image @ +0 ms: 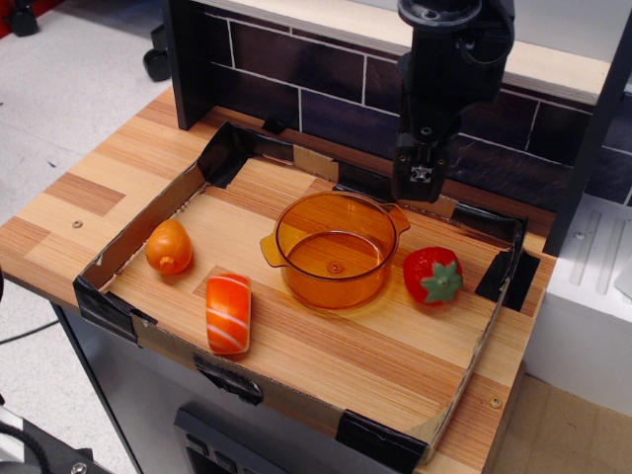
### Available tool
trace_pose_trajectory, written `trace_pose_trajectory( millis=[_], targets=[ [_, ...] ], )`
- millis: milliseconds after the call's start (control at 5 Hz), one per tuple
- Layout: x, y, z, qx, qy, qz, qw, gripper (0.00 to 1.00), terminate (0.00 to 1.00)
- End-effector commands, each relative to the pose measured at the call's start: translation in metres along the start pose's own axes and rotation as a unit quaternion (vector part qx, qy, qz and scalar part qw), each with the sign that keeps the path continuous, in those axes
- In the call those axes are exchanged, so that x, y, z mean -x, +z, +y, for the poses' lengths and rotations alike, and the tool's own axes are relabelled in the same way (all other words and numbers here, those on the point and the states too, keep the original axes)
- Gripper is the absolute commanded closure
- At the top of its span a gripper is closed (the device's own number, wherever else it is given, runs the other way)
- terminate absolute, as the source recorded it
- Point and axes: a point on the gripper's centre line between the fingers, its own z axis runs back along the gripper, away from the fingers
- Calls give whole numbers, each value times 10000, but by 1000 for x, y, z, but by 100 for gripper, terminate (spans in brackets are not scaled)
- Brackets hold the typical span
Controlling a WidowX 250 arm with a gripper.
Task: Put carrot in pot
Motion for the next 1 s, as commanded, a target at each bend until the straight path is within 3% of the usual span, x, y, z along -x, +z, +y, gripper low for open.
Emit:
trace_pose_trajectory(
  millis=[0, 200, 400, 600, 800],
  targets=[
    [0, 0, 0, 0, 0, 0, 10000, 0, 0],
    [23, 12, 1, -2, -396, -324, 9987, 0, 0],
    [41, 23, 4, 4, -1384, -584, 9887, 0, 0],
    [72, 28, 6, 22, -2604, -705, 9629, 0, 0],
    [106, 20, 4, 378, -3777, -679, 9227, 0, 0]
  ],
)
